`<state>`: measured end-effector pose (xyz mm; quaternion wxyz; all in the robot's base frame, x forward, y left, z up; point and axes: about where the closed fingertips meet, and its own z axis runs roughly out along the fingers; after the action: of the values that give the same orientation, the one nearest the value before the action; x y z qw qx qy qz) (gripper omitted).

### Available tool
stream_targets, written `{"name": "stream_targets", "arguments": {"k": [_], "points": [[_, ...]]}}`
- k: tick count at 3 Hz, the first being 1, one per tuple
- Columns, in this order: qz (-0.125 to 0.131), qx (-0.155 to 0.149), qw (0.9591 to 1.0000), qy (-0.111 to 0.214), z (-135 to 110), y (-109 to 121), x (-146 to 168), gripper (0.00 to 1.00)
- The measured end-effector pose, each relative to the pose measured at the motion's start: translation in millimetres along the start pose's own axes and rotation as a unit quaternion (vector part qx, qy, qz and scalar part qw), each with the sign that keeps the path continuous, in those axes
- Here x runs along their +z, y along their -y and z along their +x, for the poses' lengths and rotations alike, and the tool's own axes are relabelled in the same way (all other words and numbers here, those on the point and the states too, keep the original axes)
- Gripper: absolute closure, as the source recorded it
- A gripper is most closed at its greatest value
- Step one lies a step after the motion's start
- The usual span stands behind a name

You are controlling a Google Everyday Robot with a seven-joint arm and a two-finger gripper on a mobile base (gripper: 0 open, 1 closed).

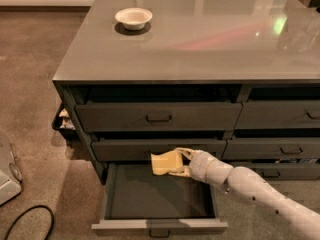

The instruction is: Pick sponge from bottom drawer and place on counter

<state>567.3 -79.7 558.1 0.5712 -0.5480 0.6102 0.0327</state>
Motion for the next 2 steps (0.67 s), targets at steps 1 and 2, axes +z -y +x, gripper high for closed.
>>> {"name": "stream_targets", "arguments": {"k": [1, 2], "points": [[0.049, -0.050, 0.9975, 0.013, -38.5, 39.8, -34.8, 1.00], [0.102, -0.138, 0.9847, 0.032, -111.1, 94.4, -74.8, 1.00]]}}
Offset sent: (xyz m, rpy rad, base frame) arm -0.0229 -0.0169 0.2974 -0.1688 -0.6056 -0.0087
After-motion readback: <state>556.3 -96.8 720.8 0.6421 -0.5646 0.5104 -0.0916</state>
